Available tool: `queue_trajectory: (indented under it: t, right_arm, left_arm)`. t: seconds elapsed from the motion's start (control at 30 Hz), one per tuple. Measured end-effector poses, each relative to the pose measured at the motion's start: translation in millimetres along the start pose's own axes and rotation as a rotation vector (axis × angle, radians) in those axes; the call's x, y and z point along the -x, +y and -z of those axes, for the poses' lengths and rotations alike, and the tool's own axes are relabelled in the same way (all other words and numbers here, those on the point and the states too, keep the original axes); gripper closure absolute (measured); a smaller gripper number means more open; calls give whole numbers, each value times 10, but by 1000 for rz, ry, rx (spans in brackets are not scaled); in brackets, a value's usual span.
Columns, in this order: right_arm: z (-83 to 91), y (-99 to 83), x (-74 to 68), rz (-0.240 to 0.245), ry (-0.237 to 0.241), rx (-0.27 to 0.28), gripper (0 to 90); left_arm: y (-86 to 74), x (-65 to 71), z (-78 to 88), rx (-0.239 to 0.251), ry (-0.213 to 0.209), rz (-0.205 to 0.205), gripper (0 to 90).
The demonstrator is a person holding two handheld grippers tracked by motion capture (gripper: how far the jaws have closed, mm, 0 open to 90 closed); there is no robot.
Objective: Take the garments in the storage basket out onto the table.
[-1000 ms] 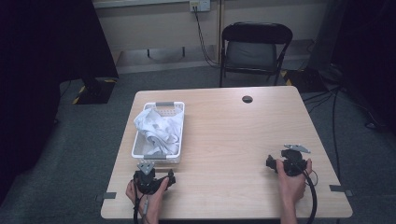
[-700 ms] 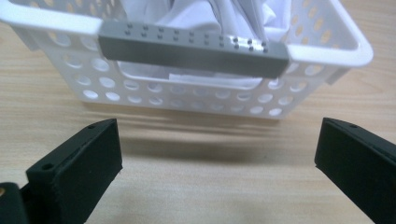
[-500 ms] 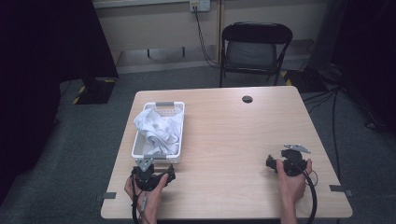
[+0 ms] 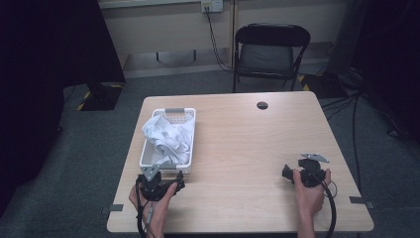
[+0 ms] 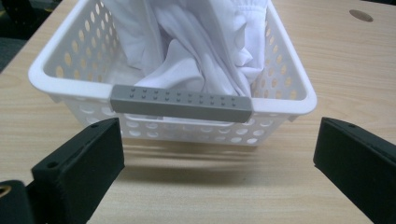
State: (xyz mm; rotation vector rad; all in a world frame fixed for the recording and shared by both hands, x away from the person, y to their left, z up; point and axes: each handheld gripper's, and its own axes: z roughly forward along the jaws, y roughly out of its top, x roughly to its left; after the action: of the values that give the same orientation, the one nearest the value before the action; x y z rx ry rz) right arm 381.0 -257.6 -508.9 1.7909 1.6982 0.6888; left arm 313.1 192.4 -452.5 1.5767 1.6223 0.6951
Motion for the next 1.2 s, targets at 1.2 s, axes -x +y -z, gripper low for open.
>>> queue_trajectory:
  t: [1.2]
  right_arm:
    - [0,0,0,0,0,0,0]
  left_arm:
    - [362,6,-38,71,-21,-1,2]
